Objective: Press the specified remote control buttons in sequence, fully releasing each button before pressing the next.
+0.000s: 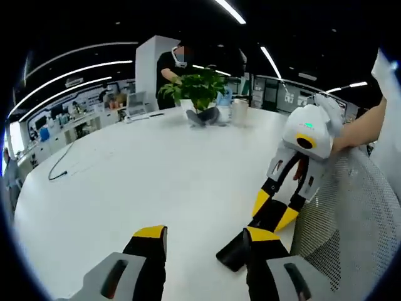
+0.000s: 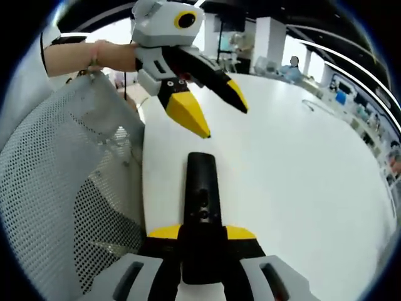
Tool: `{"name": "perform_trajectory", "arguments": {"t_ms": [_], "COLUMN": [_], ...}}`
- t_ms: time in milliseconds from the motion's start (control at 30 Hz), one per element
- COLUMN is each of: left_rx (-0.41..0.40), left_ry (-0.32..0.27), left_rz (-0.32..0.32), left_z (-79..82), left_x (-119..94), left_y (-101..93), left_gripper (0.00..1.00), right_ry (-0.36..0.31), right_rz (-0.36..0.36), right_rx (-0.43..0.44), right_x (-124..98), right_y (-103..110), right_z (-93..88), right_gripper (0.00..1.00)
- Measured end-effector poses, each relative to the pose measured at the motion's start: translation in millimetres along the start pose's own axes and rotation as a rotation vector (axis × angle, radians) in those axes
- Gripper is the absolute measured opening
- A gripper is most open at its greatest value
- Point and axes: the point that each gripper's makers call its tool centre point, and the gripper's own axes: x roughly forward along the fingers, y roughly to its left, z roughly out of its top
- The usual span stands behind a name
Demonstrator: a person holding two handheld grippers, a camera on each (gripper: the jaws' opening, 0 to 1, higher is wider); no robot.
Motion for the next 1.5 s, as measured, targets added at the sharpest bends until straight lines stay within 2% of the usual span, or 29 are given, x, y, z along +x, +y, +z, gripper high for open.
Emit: {"name": "perform_trajectory", "arguments": {"t_ms": [67, 133, 200, 300, 400, 567, 767, 967, 1033, 1267, 1400, 1500], "left_rx": [-0.006, -0.034, -0.043, -0.037, -0.073, -0.082, -0.151, -0.191, -0.190, -0.209, -0.209, -0.164], "left_ry": [-0.024, -0.080, -0.110, -0.123, -0.163, -0.171, -0.231, -0.347, -0.369, -0.421, -0.427, -0.446], "left_rz": [0.032, 0.072, 0.107, 0.138, 0.161, 0.193, 0.217, 0.294, 0.319, 0.375, 0.416, 0.424], "left_z": [5.8, 15.4, 20.2, 22.1, 25.1, 21.2, 27.8, 40.5, 41.6, 42.2, 41.4, 46.4], "left_x": [-9.8, -18.4, -26.7, -36.1, -43.6, -50.6, -62.7, -79.7, -83.2, -92.2, -96.5, -99.2], "left_y": [5.8, 11.1, 13.8, 11.8, 8.3, 2.7, 0.7, 7.6, 8.6, 7.1, 11.2, 8.3], "left_gripper": [0.54, 0.57, 0.61, 0.62, 0.62, 0.64, 0.74, 0.91, 1.00, 1.00, 1.00, 1.00], "right_ry": [-0.008, -0.011, -0.010, -0.011, -0.011, -0.010, -0.018, -0.021, -0.023, -0.027, -0.029, -0.035], "right_rz": [0.001, 0.001, 0.000, -0.003, -0.004, -0.006, -0.007, -0.010, -0.010, -0.014, -0.014, -0.003], "right_rx": [0.006, 0.006, 0.003, 0.003, 0.000, -0.005, -0.002, -0.002, -0.001, 0.002, -0.002, -0.009], "right_x": [0.1, 0.4, 0.5, 0.7, 0.7, 0.8, 1.6, 4.0, 4.3, 4.6, 4.7, 6.6], "right_y": [-0.3, -0.3, -0.2, -0.5, -0.7, -0.6, -0.4, -0.2, 0.0, 0.7, 1.2, 4.5], "right_z": [0.0, 0.0, 0.0, -0.1, 0.0, -0.2, 1.2, 4.6, 4.7, 5.4, 5.7, 7.8], "right_gripper": [0.21, 0.21, 0.21, 0.21, 0.21, 0.21, 0.21, 0.21, 0.21, 0.21, 0.22, 0.22]}}
